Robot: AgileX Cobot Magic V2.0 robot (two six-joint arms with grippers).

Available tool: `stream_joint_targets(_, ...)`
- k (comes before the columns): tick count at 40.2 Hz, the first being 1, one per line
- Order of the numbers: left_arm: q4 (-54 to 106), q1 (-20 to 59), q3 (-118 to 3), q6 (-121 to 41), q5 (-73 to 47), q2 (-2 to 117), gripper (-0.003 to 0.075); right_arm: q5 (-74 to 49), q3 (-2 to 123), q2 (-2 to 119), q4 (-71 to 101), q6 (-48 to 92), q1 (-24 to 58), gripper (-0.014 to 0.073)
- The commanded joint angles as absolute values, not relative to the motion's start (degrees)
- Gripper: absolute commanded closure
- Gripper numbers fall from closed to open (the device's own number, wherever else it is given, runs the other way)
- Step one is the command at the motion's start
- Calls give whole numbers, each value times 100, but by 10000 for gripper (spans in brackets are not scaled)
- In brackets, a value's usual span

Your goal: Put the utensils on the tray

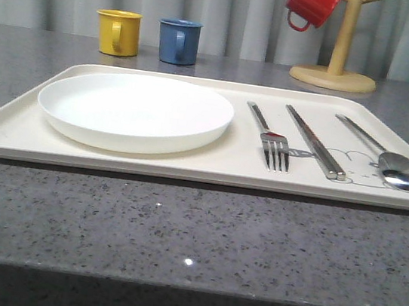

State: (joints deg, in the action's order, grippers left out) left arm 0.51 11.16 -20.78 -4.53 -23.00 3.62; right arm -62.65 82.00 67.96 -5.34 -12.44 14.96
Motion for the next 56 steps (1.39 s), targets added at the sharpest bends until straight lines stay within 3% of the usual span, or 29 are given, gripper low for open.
stream_joint_targets(1, 55, 1124, -2235, -394, -1846, 449, 738, -5371, 7459, 5993, -656, -1177, 1497, 662)
stream_joint_targets(15, 55, 1124, -2235, -394, -1846, 449, 738, -2453, 3771, 3027, -667, -1177, 1497, 662)
stream_joint_targets(23, 55, 1124, -2235, -394, -1846, 449, 738, -1858, 2525, 1432, -667, -1177, 1497, 662)
stream_joint_targets(30, 55, 1124, -2235, -394, -1846, 449, 738, -1989, 2283, 772, -667, -1177, 1497, 662)
stream_joint_targets(56, 55, 1124, -2235, -394, -1846, 449, 738, -2062, 2283, 745, -667, -1177, 1497, 662)
